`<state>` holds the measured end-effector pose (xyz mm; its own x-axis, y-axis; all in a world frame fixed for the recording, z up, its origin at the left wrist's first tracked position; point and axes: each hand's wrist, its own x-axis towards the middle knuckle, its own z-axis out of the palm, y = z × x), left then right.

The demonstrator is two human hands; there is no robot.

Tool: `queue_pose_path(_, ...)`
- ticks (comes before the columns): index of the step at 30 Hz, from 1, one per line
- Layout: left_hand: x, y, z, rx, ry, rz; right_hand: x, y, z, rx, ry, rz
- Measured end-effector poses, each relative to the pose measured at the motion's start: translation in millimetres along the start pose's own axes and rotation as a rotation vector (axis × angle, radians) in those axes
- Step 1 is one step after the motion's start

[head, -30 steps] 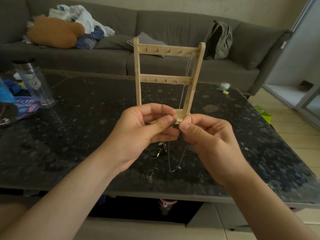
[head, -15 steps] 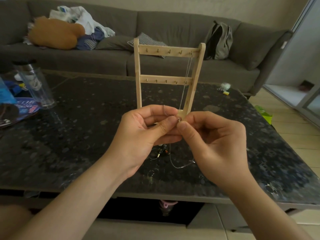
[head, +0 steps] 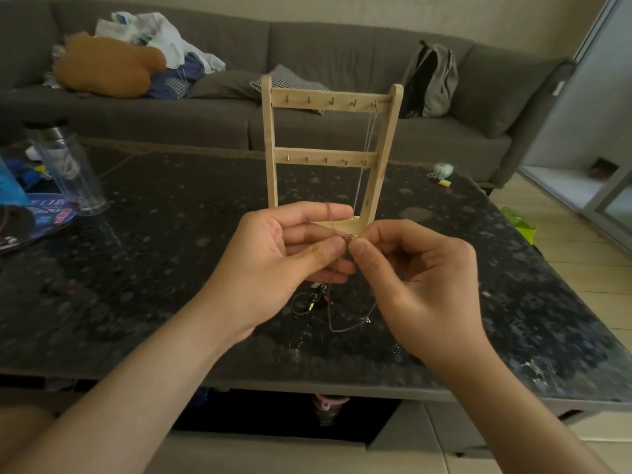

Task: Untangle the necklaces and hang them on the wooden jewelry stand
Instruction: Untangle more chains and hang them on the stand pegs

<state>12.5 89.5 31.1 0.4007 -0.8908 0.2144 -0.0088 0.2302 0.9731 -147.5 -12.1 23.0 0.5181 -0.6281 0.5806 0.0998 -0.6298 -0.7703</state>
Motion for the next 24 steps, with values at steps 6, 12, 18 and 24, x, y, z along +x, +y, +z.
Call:
queue_pose_path(6, 0.6, -1.1, -2.5, 0.170, 0.005, 0.065, -0.2, 3.8, -1.3, -0.071, -0.043, -0.001)
queue_pose_path(12, 0.5, -2.9, -3.6, 0.251, 0.012, 0.084, 0.9, 7.1, -4.0, -0.097, -0.093, -0.008)
queue_pose_path(18, 1.0, -3.5, -7.7, 0.298, 0.012, 0.080, 2.3, 10.2, -5.7, -0.055, -0.156, 0.014)
queue_pose_path(24, -0.1, -1.4, -8.1, 0.213, -0.022, 0.020, 6.1, 9.0, -11.1, 0.230, -0.229, 0.172)
